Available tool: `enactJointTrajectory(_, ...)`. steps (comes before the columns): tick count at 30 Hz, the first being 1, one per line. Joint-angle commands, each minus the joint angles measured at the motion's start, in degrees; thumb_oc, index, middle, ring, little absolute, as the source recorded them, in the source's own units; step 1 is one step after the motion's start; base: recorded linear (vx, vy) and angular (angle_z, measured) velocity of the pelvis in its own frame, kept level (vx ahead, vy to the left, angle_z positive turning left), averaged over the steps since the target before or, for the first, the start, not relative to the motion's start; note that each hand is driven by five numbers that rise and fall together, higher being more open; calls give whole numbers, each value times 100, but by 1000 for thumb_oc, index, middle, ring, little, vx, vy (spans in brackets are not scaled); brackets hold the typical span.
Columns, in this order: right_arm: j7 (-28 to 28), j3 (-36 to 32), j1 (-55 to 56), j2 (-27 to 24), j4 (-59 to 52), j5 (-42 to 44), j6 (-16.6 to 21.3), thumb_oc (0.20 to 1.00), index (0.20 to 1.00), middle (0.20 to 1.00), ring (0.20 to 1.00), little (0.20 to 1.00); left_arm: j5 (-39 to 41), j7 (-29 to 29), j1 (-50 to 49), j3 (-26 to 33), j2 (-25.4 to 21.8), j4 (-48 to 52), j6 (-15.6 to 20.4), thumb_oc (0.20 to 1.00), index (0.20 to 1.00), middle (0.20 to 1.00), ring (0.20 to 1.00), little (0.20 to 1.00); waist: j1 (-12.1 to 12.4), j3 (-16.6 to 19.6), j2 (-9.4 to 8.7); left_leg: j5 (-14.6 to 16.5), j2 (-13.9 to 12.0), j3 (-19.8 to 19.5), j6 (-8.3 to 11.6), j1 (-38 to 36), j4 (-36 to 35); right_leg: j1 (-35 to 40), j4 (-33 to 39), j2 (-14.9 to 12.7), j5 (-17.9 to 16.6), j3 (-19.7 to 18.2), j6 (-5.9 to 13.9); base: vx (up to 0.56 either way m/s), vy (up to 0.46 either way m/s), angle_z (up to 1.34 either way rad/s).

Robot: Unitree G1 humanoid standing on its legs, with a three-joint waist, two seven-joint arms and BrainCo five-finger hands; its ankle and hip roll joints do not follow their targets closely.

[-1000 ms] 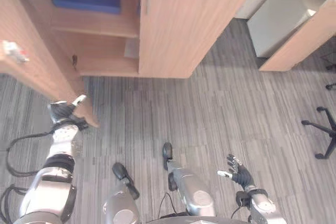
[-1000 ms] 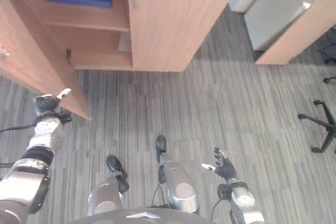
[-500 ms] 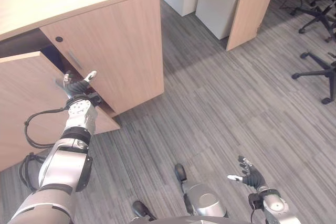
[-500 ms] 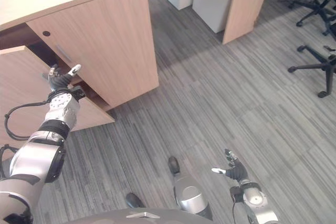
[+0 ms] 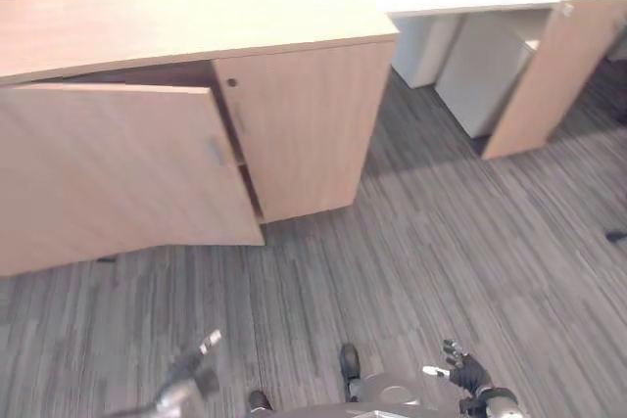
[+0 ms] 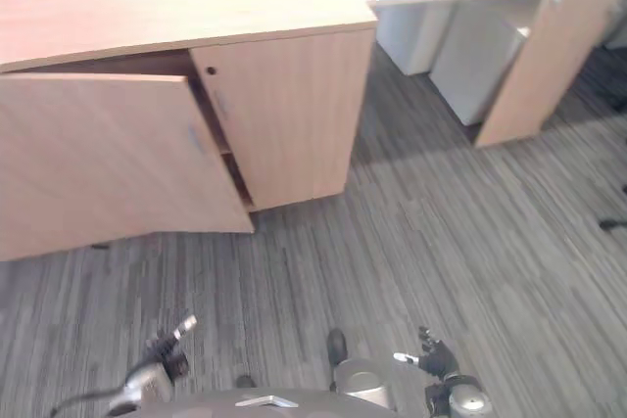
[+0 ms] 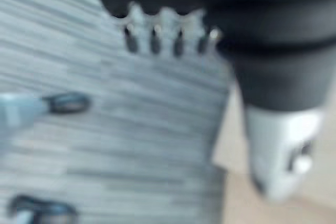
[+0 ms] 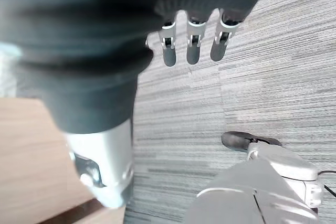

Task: Put the empty folder in the office cabinet

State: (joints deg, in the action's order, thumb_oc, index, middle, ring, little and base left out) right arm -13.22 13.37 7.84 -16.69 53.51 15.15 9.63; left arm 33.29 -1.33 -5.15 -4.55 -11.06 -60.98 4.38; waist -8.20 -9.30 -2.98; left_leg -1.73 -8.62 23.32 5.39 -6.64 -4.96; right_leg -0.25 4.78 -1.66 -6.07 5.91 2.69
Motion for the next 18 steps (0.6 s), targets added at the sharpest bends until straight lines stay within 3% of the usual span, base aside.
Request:
enactJointTrajectory(1,27,-170,-353,-63,-99,-54,-52,1000,1000,1000,1000,1000,-570,-274,793,57,-407,-275,-84,1000,1000,1000,1000,1000,-8,-136,-16,198,250,-218,-193,-171,107,90,22,-296,-1,-60,521,36,-84,39)
enactJointTrajectory(6,192,-245,-534,121,281,-273,-375,1000,1000,1000,1000,1000,-792,-195,308,37,-254,-844,-232,1000,1000,1000,1000,1000,230,-30,43,63,232,-323,-196,-190,59,210,22,-343,-3,270,446,11,-97,25)
enactJointTrajectory(9,444,-161,-699,225,638,-490,-293,1000,1000,1000,1000,1000,-1495,-347,193,-81,-193,-1176,-421,1000,1000,1000,1000,1000,377,28,107,0,157,-420,-154,-198,49,330,22,-350,50,489,405,37,-130,34)
enactJointTrajectory(15,577,-63,-818,236,655,-619,-473,1000,1000,1000,1000,1000,-1179,-330,201,-210,-115,-1190,-291,1000,1000,1000,1000,1000,436,61,161,-30,69,-476,-84,-232,102,481,22,-308,166,678,320,55,-113,19)
enactJointTrajectory(18,599,47,-902,177,651,-805,-575,1000,1000,1000,1000,1000,-916,-480,337,-251,-76,-1046,-184,1000,1000,1000,1000,1000,487,26,157,100,153,-555,-71,-71,519,527,22,-325,191,795,234,32,-111,25)
